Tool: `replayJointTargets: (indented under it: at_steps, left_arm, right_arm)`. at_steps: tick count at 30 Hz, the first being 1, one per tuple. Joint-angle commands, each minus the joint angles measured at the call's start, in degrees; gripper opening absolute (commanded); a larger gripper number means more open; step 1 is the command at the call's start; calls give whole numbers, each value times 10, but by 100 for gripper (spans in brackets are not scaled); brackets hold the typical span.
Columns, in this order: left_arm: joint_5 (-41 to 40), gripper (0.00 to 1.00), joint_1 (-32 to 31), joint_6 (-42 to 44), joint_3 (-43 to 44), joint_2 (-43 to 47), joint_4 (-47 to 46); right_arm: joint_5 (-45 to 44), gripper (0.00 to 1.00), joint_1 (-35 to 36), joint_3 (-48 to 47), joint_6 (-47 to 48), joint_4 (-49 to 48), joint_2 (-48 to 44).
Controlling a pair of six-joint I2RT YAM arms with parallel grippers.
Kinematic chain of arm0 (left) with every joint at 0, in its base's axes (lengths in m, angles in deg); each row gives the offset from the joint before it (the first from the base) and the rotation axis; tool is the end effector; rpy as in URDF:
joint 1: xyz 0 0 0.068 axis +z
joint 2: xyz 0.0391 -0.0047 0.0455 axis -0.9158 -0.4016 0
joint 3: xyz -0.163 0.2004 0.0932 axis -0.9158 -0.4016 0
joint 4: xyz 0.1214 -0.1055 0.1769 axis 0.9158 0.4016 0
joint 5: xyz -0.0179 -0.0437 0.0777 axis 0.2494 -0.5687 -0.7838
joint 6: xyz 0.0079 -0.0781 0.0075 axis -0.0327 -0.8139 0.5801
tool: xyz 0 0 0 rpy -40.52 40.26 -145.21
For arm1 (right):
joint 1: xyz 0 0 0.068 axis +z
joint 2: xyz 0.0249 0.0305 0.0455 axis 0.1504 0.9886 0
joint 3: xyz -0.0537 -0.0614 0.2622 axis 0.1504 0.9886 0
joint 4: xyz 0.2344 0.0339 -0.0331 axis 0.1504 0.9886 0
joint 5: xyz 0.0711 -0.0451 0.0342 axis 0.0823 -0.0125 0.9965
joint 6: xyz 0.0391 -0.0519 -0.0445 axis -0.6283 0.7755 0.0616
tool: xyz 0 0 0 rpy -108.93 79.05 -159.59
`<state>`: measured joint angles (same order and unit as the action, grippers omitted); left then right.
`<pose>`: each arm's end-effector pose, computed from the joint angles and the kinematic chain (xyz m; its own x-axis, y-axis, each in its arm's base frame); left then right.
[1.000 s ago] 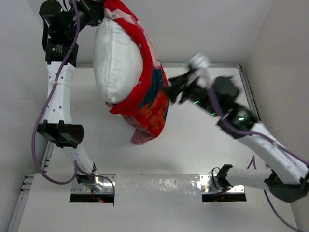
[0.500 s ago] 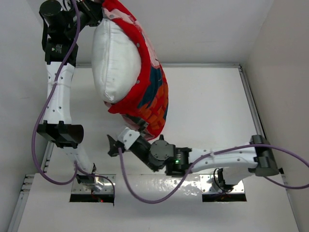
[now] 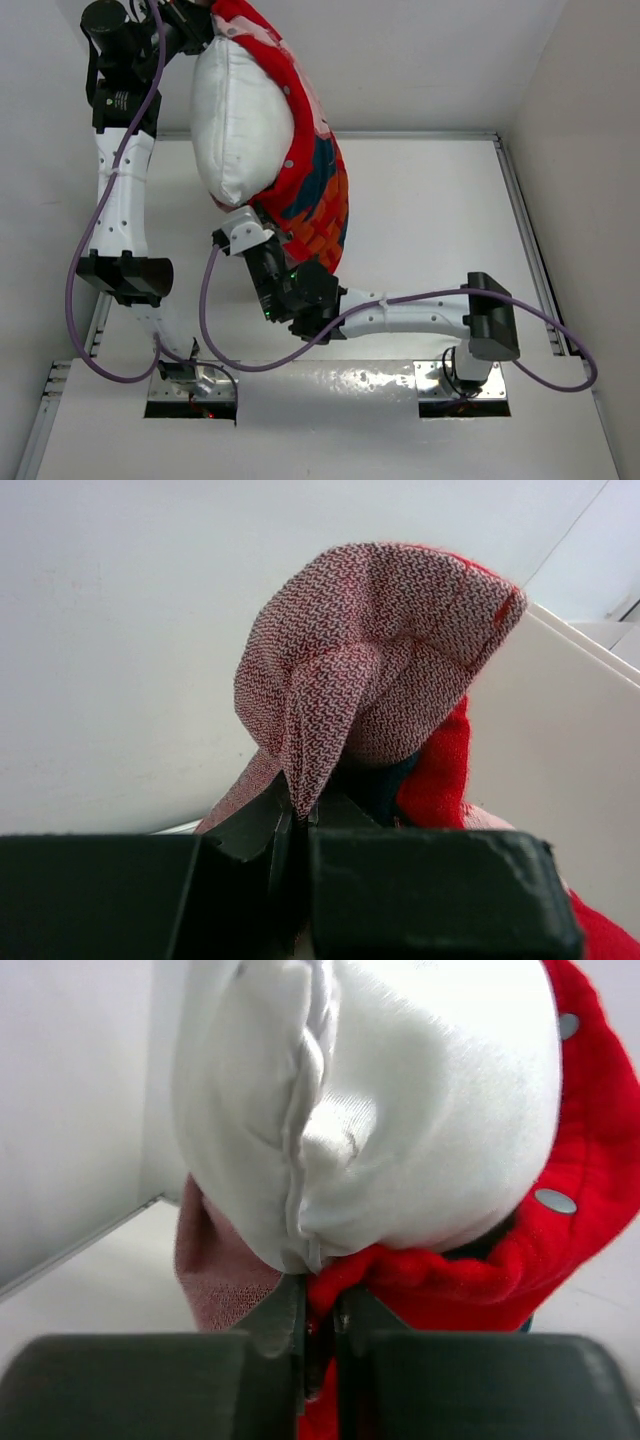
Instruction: Put the pillow into the pillowcase
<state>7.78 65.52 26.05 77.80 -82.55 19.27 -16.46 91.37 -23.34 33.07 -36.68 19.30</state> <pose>0.3683 -0.0376 0.5698 0.0022 -0.4015 -0.9159 0.5379 0.7726 -0.3374 0.1057 0.3716 0.4224 0.3330 -0.0411 -0.9420 -0.2786 0.9502 -0.1399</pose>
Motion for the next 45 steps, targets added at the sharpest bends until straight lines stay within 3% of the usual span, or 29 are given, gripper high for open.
replayJointTargets:
  at_steps: [1,3,5,6,9,11,12,16,18,27,30,33,34,37,38,39,40,41,45]
  left_arm:
    - [1,0,2,1,30,47,-51]
    - [6,0,8,3,37,50,-54]
    - [13,0,30,2,48,49,-61]
    - [15,0,46,-4,51,49,-78]
    - [35,0,75,-31,54,47,-147]
    - [45,0,78,-41,55,52,-205]
    - [51,0,78,-49,52,52,-227]
    - [75,0,78,-126,23,71,-343]
    - [67,0,78,-136,31,81,-360]
    - [34,0,77,-128,47,106,-365]
    - [63,7,78,-132,32,117,-354]
    - [135,16,72,-184,-97,158,-383]
    - [180,21,65,-207,-178,167,-421]
    - [297,39,29,-199,-277,192,-429]
    - [298,40,17,-188,-277,195,-413]
    - [323,38,12,-172,-295,197,-395]
    - [330,14,-14,-131,-303,200,-348]
    - [334,2,-17,-115,-311,202,-326]
    - [338,0,26,-114,-340,196,-326]
  right_arm:
    - [-25,0,-18,2,6,-56,-32]
    - [-9,0,-25,55,-31,-44,-85]
    - [47,0,-43,95,-91,49,-168]
    - [74,0,-73,92,-183,172,-195]
    - [187,0,-165,14,-307,360,-254]
    - [218,0,-197,-126,-275,402,-253]
    - [230,0,-203,-126,-264,412,-248]
    - [310,0,-208,-392,-219,454,-215]
    - [345,0,-208,-453,-219,454,-213]
    - [319,0,-208,-431,-199,457,-253]
    - [317,0,-208,-439,-205,491,-248]
    - [307,0,-208,-382,-217,511,-250]
    - [313,0,-208,-364,-232,514,-254]
    - [322,0,-208,-348,-259,549,-224]
    - [324,0,-208,-347,-262,552,-224]
    - [331,0,-208,-347,-268,552,-207]
    - [336,0,-208,-347,-280,563,-192]
    - [344,0,-208,-351,-286,571,-186]
    - [346,0,-208,-365,-297,580,-171]
